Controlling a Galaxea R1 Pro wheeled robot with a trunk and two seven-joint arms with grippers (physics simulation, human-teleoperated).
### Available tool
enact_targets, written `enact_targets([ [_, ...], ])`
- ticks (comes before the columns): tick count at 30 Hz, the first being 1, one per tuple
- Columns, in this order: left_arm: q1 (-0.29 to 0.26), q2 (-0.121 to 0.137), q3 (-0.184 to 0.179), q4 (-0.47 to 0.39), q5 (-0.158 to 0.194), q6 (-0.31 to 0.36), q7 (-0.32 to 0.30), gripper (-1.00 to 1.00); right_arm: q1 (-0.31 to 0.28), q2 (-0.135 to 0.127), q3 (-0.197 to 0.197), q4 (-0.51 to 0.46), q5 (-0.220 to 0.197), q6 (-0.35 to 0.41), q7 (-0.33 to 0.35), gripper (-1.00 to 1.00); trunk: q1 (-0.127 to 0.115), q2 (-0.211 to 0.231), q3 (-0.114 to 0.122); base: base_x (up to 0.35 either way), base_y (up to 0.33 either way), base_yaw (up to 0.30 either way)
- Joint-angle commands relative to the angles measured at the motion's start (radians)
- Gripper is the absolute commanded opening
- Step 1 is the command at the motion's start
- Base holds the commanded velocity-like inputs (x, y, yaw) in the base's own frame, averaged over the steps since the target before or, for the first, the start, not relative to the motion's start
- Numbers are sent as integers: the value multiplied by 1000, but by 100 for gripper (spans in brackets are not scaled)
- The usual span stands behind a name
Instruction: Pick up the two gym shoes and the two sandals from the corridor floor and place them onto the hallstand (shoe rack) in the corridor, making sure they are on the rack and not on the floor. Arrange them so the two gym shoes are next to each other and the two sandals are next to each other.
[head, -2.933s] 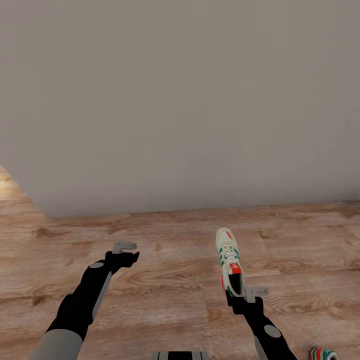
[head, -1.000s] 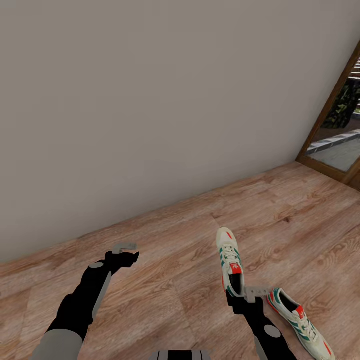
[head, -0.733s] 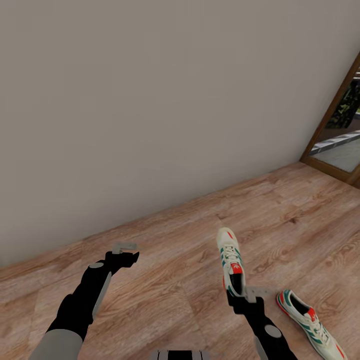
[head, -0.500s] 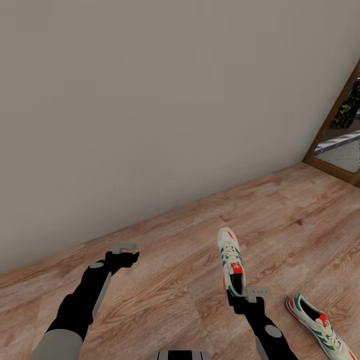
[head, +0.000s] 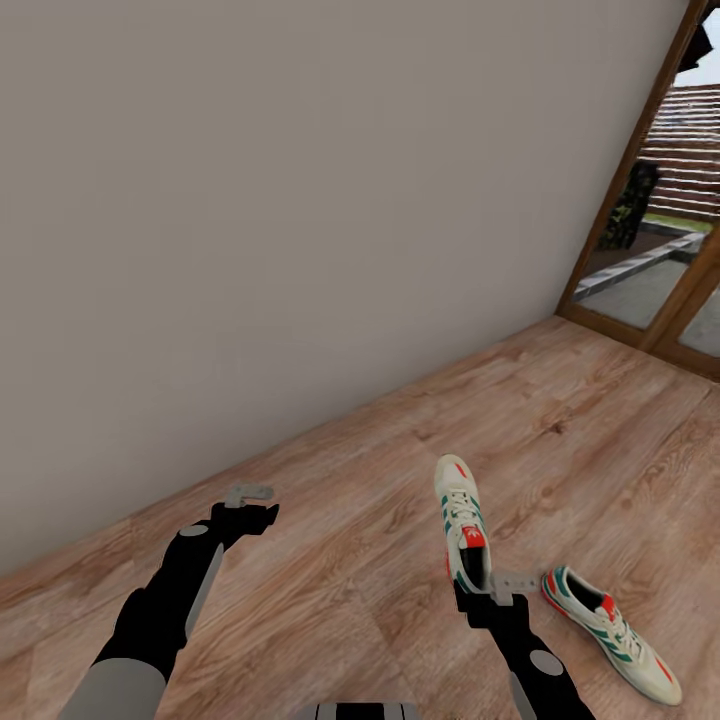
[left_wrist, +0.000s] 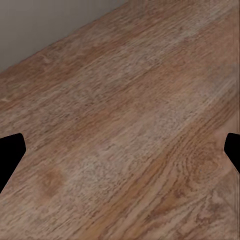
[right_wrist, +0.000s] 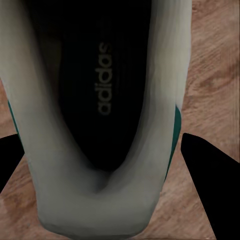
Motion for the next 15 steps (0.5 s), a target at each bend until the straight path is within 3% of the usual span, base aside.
enact_targets([
  [1,0,-1,4,-2,-10,5,-9,100,0,0,0,-1,0,5,-1,-100,0,0,0,1,1,-254],
  [15,0,-1,3,-1,-9,4,-9,100,0,0,0,1,0,5,1,-100,0,0,16,0,0,-248],
])
